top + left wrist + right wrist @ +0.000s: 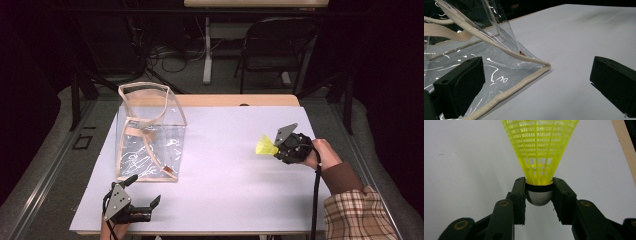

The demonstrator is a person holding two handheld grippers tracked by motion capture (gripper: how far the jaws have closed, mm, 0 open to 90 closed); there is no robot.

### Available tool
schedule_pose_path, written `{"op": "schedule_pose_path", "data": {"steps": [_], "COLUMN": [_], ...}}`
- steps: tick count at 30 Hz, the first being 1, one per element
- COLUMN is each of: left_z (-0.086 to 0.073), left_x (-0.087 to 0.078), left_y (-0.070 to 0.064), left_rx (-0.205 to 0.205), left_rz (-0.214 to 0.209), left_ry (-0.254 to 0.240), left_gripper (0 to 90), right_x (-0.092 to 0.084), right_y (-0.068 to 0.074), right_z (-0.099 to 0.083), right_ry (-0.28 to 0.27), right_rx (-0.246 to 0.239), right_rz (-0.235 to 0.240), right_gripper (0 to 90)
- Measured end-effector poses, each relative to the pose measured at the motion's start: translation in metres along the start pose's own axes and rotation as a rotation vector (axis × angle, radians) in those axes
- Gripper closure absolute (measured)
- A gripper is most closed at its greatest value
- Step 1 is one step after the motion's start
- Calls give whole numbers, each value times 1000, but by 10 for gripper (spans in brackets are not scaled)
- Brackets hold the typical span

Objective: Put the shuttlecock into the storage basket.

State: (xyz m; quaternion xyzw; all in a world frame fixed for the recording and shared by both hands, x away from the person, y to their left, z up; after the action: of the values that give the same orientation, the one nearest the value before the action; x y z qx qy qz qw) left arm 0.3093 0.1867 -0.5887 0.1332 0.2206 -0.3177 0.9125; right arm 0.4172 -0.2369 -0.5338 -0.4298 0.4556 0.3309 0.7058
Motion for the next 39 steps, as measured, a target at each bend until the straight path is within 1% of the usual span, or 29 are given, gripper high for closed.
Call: {"op": "schedule_pose_path", "data": {"steps": [1, 3, 4, 6, 7, 9, 10, 12, 13, 18, 19, 21, 24, 25, 26, 29, 33, 36, 38, 39], "left_z": [0, 0, 0, 0, 0, 0, 0, 0, 0, 0, 0, 0, 0, 0, 0, 0, 0, 0, 0, -1], "left_x": [0, 0, 0, 0, 0, 0, 0, 0, 0, 0, 0, 0, 0, 0, 0, 0, 0, 0, 0, 0], "left_y": [0, 0, 0, 0, 0, 0, 0, 0, 0, 0, 0, 0, 0, 0, 0, 0, 0, 0, 0, 0], "left_rx": [2, 4, 4, 4, 1, 1, 1, 3, 3, 2, 3, 3, 3, 3, 1, 2, 2, 2, 3, 2], "left_rz": [0, 1, 1, 1, 1, 1, 1, 1, 1, 1, 1, 1, 1, 1, 1, 2, 2, 2, 3, 2], "left_ry": [1, 2, 2, 2, 2, 2, 3, 2, 1, 2, 2, 3, 2, 2, 2, 2, 2, 3, 5, 4], "left_gripper": [0, 0, 0, 0, 0, 0, 0, 0, 0, 0, 0, 0, 0, 0, 0, 0, 0, 0, 0, 0], "right_x": [-1, -4, -5, -6, -8, -9, -10, -11, -11, -14, -14, -15, -14, -14, -15, -15, -15, -14, -14, -13], "right_y": [-1, -1, -3, -3, -3, -3, -4, -4, -5, -6, -7, -6, -7, -7, -7, -7, -8, -7, -7, -7], "right_z": [0, 0, 0, 1, 1, 1, 1, 2, 3, 6, 6, 6, 9, 9, 9, 10, 13, 15, 16, 17], "right_ry": [-3, -3, 2, -17, -15, -22, -15, -19, -26, -35, -28, -34, -51, -53, -48, -53, -67, -79, -78, -90], "right_rx": [-10, 2, -6, 4, 2, 15, 12, 14, 6, 14, 15, 22, 18, 25, 20, 38, 36, 50, 42, 47], "right_rz": [-7, -8, -12, -16, -19, -18, -25, -23, -30, -38, -42, -37, -43, -42, -45, -44, -49, -46, -44, -46], "right_gripper": [648, 648, 648, 648, 648, 648, 648, 648, 648, 648, 648, 648, 648, 648, 648, 648, 648, 648, 648, 648]}}
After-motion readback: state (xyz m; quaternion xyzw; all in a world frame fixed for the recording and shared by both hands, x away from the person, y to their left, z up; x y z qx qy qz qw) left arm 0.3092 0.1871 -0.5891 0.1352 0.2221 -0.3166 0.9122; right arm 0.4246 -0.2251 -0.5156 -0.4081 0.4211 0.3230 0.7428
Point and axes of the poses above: each handheld gripper's, and its own axes: x roughly forward along the jaws, z roughly out of its top, y roughly to its left, the point moved 9 cm from there along x, roughly forward along the jaws, and after that the axes turned 12 degrees about y, right-handed, at the moved point
